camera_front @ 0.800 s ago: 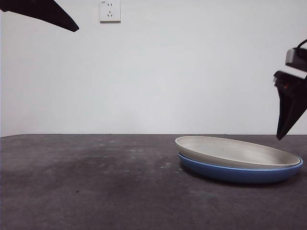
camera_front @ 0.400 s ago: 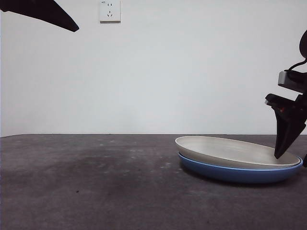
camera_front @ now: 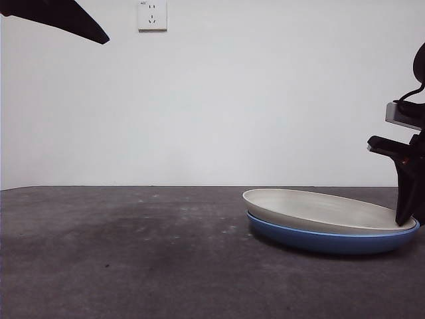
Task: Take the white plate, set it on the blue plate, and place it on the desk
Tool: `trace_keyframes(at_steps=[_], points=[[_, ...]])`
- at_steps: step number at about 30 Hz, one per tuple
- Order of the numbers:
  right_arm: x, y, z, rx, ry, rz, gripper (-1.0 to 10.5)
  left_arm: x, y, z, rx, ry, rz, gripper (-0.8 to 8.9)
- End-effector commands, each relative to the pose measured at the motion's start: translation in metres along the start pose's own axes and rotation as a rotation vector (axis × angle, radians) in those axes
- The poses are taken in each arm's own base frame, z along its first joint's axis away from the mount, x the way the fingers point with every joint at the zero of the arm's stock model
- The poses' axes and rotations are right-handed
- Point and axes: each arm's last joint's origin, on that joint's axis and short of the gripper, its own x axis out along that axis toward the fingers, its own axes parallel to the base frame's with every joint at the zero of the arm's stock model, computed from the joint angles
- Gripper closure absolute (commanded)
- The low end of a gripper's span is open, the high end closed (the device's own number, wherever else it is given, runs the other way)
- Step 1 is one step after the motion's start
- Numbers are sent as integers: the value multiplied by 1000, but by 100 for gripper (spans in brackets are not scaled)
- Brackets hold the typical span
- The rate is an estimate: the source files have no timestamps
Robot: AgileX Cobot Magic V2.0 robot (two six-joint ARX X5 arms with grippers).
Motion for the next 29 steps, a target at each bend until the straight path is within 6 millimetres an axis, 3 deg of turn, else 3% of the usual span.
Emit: trace_keyframes(at_steps=[1, 13, 24, 29], points=[[2, -1, 3, 12, -7, -5, 935, 0, -2, 3, 20, -7, -10, 442], [-3, 1, 7, 32, -43, 15, 935, 0, -2, 3, 20, -6, -10, 442], [-40, 19, 15, 28, -185, 122, 935, 0, -2, 3, 21, -8, -10, 442], [-47, 34, 23, 11, -204, 178, 935, 0, -2, 3, 22, -10, -11, 442]])
